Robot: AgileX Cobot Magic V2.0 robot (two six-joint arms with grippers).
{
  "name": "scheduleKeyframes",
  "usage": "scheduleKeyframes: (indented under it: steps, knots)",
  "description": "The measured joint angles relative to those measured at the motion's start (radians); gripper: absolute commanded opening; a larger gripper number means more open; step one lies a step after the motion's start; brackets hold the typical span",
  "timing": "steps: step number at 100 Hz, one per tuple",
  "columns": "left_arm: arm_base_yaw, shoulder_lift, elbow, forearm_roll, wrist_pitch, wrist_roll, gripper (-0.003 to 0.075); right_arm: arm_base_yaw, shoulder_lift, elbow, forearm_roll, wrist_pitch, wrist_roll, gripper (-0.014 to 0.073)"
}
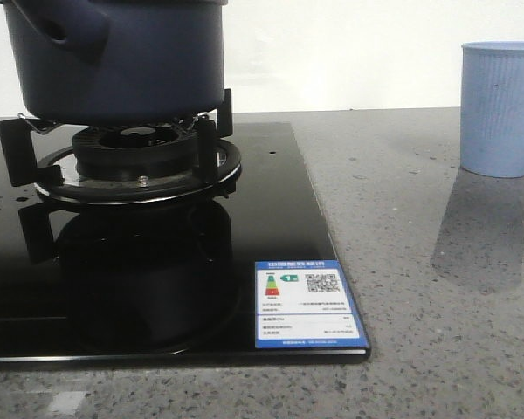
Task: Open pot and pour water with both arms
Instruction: 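Grasp the blue lid knob with left gripper and lift lid up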
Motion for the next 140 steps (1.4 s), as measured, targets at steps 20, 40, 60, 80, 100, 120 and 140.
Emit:
scheduleKeyframes:
  steps: [20,40,60,80,100,120,140]
  knots:
    - [-0.089,0.143,-0.048,-0.006,-0.089,0.013,0.0538,0.000,0.000,0.000,-0.001,-0.004,-0.004,0.0582]
    - [-0.164,0.323,-0.081,-0.010,-0.229,0.047,0.0505,0.000,0.000,0.000,-0.001,-0.007,-0.004,0.0582]
    - [-0.166,0.483,-0.144,-0.012,-0.291,0.052,0.0511,0.000,0.000,0.000,-0.001,-0.008,-0.004,0.0582]
    - [-0.166,0.600,-0.221,-0.010,-0.302,0.052,0.0570,0.000,0.000,0.000,-0.001,-0.010,-0.004,0.0583]
    - [-0.166,0.676,-0.267,-0.003,-0.305,0.052,0.0568,0.000,0.000,0.000,-0.001,-0.010,-0.004,0.0582]
    - [-0.166,0.707,-0.283,-0.001,-0.309,0.052,0.0526,0.000,0.000,0.000,-0.002,-0.010,-0.004,0.0583]
    - [-0.166,0.707,-0.283,0.001,-0.320,0.052,0.0360,0.000,0.000,0.000,-0.002,-0.012,-0.004,0.0582]
